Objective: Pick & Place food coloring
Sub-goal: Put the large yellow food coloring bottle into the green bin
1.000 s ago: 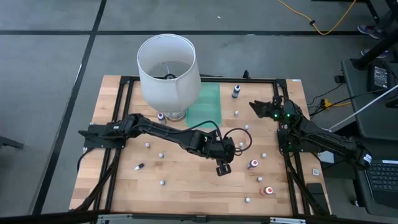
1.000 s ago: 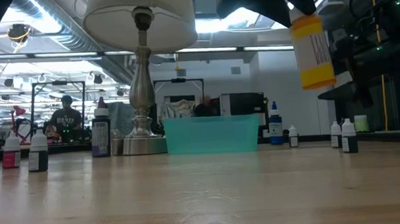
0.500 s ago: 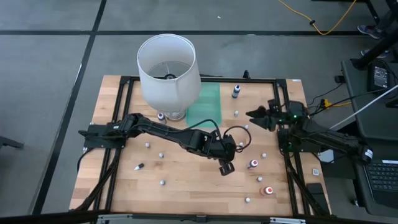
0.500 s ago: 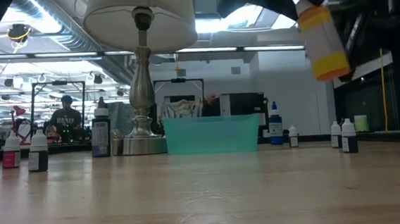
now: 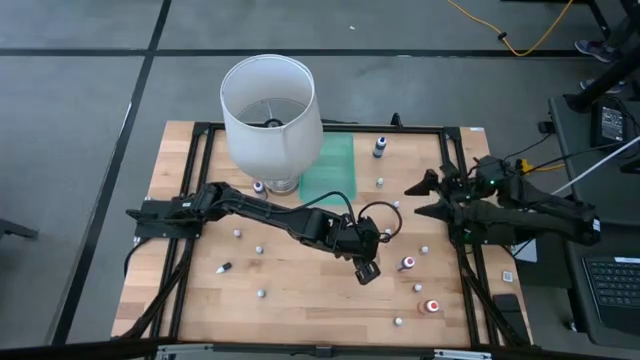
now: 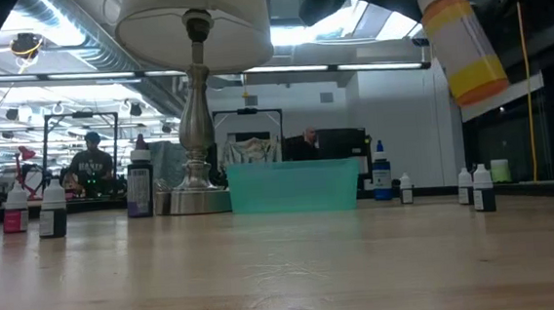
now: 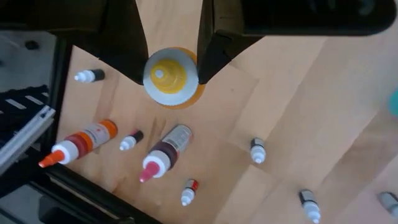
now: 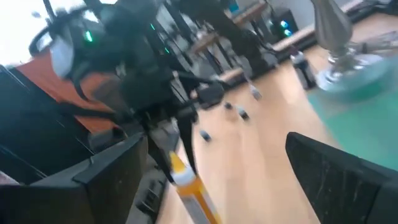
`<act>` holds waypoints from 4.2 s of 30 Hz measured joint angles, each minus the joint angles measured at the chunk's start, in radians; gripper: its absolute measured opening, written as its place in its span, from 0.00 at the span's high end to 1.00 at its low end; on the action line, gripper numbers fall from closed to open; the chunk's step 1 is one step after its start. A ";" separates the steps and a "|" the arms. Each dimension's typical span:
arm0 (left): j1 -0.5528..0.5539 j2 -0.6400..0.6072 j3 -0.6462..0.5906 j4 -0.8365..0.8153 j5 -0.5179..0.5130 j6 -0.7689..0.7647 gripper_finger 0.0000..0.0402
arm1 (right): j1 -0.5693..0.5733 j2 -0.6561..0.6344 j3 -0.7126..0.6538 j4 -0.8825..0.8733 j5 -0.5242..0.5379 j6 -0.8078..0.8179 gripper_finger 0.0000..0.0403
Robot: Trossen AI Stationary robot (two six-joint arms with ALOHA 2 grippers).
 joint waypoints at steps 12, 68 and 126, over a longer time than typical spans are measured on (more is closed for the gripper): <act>0.000 -0.008 0.000 0.048 0.013 -0.026 0.73 | 0.237 0.151 0.031 -0.051 -0.029 0.023 0.05; 0.034 -0.085 0.001 0.100 0.063 -0.086 0.63 | 0.602 0.603 0.030 0.345 0.300 0.058 0.71; -0.221 -0.120 0.001 0.365 -0.646 0.159 0.58 | 0.777 0.781 0.353 0.492 0.668 -0.316 0.72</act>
